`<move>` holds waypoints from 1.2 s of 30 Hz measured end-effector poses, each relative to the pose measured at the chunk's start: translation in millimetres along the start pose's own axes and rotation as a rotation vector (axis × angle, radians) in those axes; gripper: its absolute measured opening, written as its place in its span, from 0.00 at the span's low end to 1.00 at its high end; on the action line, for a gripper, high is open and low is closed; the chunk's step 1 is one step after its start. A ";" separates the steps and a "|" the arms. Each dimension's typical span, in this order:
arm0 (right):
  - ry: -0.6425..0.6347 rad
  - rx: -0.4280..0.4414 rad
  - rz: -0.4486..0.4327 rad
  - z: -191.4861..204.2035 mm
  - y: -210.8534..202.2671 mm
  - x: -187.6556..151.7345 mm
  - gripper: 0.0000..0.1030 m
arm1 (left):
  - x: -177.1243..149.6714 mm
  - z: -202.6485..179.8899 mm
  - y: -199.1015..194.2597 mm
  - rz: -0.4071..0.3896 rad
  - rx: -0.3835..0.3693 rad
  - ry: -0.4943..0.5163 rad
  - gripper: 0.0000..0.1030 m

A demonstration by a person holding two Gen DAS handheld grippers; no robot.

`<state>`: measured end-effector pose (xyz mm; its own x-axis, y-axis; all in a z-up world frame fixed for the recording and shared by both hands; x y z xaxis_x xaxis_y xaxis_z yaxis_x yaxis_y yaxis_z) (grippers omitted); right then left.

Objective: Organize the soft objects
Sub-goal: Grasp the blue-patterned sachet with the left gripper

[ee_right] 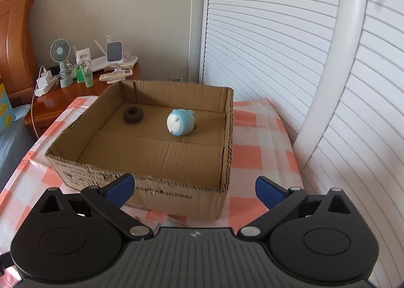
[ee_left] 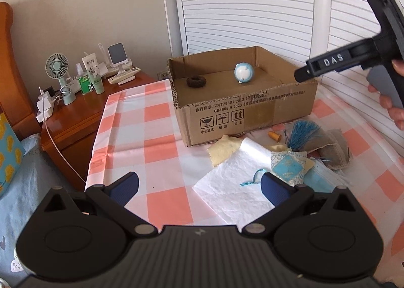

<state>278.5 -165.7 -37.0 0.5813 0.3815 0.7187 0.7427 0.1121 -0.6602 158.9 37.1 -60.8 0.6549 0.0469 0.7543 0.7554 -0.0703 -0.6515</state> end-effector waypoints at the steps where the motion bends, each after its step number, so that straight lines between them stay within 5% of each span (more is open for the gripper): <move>1: 0.008 -0.009 0.009 -0.3 -1.3 -7.9 1.00 | -1.0 0.6 0.1 0.003 -0.001 -0.003 0.99; 15: 0.080 -0.085 0.136 9.2 -6.9 -107.8 1.00 | -21.3 2.5 7.3 0.055 -0.031 -0.012 0.99; 36: 0.108 -0.128 0.193 -12.9 1.3 -139.3 1.00 | -20.4 -27.8 20.6 0.081 -0.097 0.049 0.99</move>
<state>202.9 -230.5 -135.2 0.7434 0.2840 0.6055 0.6464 -0.0727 -0.7595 160.5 7.0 -87.3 0.7097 -0.0113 0.7044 0.6931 -0.1678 -0.7011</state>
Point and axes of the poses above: each gripper's, at about its wrist camera, not at the fingertips, and y roughly the way its jaws point, z to its left, x to its top, the point moved 9 cm from there along y, roughly the way its jaws point, and after that the axes turned 13 degrees about -y, right-handed, at the moved point
